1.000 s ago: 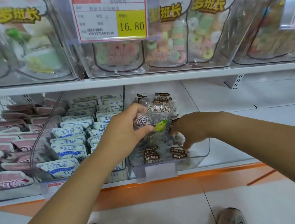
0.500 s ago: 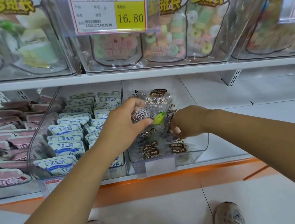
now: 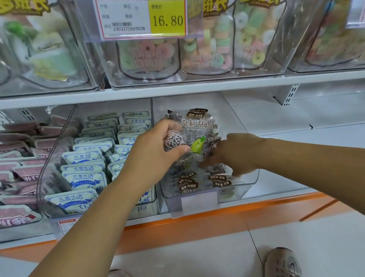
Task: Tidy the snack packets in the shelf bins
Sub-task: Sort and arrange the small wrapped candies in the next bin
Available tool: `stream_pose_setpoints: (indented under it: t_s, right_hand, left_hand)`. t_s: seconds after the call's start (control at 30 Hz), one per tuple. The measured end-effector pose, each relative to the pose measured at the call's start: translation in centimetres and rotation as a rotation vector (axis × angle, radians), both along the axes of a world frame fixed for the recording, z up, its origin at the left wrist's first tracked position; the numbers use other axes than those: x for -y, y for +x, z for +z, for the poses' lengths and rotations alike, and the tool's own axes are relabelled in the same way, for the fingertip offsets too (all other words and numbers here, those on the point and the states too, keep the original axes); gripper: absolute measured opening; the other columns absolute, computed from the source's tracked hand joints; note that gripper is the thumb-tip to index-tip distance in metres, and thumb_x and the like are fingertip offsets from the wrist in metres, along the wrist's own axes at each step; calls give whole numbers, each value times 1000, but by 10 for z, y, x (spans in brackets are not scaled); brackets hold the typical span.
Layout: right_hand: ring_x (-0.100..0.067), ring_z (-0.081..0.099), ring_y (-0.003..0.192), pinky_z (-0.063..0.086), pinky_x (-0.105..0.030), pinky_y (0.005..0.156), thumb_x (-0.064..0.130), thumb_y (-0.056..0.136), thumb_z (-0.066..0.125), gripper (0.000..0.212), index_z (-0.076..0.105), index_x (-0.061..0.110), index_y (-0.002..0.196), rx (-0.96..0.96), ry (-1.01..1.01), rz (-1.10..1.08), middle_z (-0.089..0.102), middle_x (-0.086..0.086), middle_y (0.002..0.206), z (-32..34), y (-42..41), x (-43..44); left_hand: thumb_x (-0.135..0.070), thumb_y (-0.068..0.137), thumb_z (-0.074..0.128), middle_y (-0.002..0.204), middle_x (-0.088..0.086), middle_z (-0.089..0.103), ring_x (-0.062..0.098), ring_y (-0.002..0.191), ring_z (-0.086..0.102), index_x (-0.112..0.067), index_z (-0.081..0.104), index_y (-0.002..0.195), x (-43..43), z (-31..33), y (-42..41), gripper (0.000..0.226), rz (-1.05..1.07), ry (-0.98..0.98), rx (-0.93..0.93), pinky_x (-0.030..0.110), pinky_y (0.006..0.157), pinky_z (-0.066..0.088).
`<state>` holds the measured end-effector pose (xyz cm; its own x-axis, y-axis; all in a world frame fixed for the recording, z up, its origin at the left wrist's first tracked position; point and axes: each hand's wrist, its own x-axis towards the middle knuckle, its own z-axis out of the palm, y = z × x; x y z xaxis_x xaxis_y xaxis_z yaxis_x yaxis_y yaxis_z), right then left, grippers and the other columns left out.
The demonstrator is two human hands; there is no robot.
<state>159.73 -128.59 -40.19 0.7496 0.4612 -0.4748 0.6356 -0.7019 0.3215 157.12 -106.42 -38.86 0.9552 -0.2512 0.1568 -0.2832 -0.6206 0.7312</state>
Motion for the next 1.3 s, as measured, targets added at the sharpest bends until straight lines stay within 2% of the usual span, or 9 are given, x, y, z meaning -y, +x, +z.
stream_pose_setpoints:
  t_s: [0.17, 0.3, 0.57, 0.7, 0.83, 0.93, 1.0, 1.2, 1.3]
  right_hand:
    - [-20, 56, 114, 47, -32, 91, 21, 94, 54, 45, 48, 39, 134, -95, 282, -158, 60, 8, 129, 17, 2, 2]
    - [-22, 56, 108, 45, -35, 94, 17, 99, 42, 35, 55, 25, 130, -132, 471, -306, 62, -1, 120, 31, 6, 2]
    - [-17, 54, 108, 39, -22, 87, 17, 95, 52, 35, 55, 25, 130, -104, 484, -341, 60, 2, 123, 33, 0, 7]
    - [-18, 57, 103, 46, -31, 86, 26, 88, 65, 34, 55, 23, 120, -38, 367, -282, 63, 3, 116, 20, -6, 8]
    - [-11, 62, 96, 49, -30, 90, 20, 88, 66, 21, 62, 28, 107, 105, 943, -411, 67, 7, 103, 26, -23, 20]
    - [-14, 63, 99, 51, -32, 90, 21, 75, 78, 58, 50, 37, 123, -189, 1533, -617, 62, 4, 110, 34, -50, 20]
    - [-17, 64, 97, 53, -37, 87, 39, 61, 82, 76, 46, 46, 127, -198, 1497, -641, 59, 4, 110, 28, -61, 16]
    - [-19, 67, 65, 58, -42, 70, 17, 75, 79, 23, 65, 28, 88, 156, 1435, -753, 67, 4, 83, 26, -73, 28]
    - [-21, 63, 65, 49, -30, 59, 21, 73, 81, 22, 65, 31, 84, 204, 1423, -748, 68, 7, 78, 33, -81, 37]
  left_hand:
    - [-38, 80, 73, 127, -14, 55, -1, 112, 44, -39, 53, 107, -1, -1, 0, 35, -10, -23, -5, 25, 98, 38]
    - [-38, 80, 73, 130, -10, 56, -1, 110, 43, -39, 53, 108, -1, 0, 0, 34, -13, -28, -22, 23, 96, 36]
    - [-37, 81, 72, 134, -6, 55, 8, 122, 49, -38, 53, 108, 1, 1, -4, 33, 9, 2, -12, 24, 98, 37]
    - [-36, 81, 72, 131, -7, 56, -1, 111, 44, -37, 53, 106, 4, 2, -6, 32, 3, 5, -10, 21, 92, 36]
    - [-40, 80, 72, 130, -10, 57, -3, 105, 44, -37, 53, 106, 7, 4, -9, 33, -22, 33, -25, 21, 89, 36]
    - [-44, 78, 72, 129, -14, 57, -2, 104, 47, -41, 49, 105, 15, 8, -14, 35, -58, 57, -43, 22, 87, 38]
    - [-44, 78, 72, 127, -12, 59, 3, 106, 53, -43, 47, 102, 25, 6, -19, 35, -118, 83, -72, 21, 86, 42]
    - [-53, 68, 78, 127, -15, 48, 5, 107, 48, -32, 30, 140, 43, -8, -26, 90, -318, 268, -239, 25, 90, 42]
    - [-49, 71, 78, 107, -19, 47, 4, 93, 47, -31, 43, 120, 47, -14, -21, 62, -338, 329, -161, 23, 77, 44]
